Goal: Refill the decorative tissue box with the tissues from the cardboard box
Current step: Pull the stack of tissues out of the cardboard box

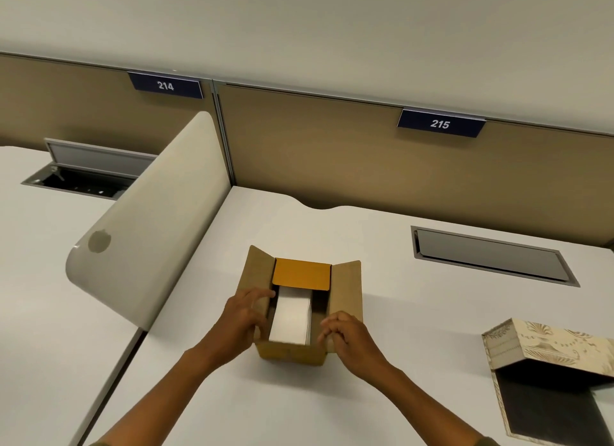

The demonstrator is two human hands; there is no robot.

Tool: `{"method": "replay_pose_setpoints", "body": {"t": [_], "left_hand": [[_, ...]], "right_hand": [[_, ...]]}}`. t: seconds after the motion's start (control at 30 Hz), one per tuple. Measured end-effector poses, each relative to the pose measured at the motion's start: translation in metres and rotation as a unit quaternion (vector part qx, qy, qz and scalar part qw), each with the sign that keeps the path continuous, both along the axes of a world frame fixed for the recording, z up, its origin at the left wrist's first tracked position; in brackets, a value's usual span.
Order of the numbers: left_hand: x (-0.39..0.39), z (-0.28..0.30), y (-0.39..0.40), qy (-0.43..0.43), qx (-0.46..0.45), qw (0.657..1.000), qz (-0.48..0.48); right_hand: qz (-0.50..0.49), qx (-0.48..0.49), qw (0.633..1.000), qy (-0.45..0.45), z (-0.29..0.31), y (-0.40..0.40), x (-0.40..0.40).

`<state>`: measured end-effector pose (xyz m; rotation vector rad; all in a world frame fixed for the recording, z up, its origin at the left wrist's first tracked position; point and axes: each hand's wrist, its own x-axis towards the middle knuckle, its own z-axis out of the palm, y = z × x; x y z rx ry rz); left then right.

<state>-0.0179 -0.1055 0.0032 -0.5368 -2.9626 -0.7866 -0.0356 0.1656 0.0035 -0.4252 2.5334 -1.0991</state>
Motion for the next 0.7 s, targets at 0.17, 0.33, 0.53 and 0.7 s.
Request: {"method": "replay_pose_setpoints", "body": {"t": [0.17, 0.33, 0.53, 0.7], "left_hand": [[0.024, -0.015, 0.009, -0.095, -0.041, 0.993, -0.058], [0.034, -0.022, 0.027, -0.094, -0.085, 0.990, -0.069], [0.027, -0.035, 0.031, -0.097, -0.093, 0.990, -0.052], [0.006, -0.031, 0.032, -0.237, 0.060, 0.970, 0.017]], "right_hand": [[0.084, 0.072, 0.994, 0.005, -0.006, -0.003, 0.026], [0.145, 0.158, 0.975, 0.061, -0.012, -0.007, 0.041], [0.147, 0.179, 0.971, 0.062, -0.014, -0.014, 0.035], [0.050, 0.106, 0.993, 0.006, -0.010, -0.025, 0.009]]}}
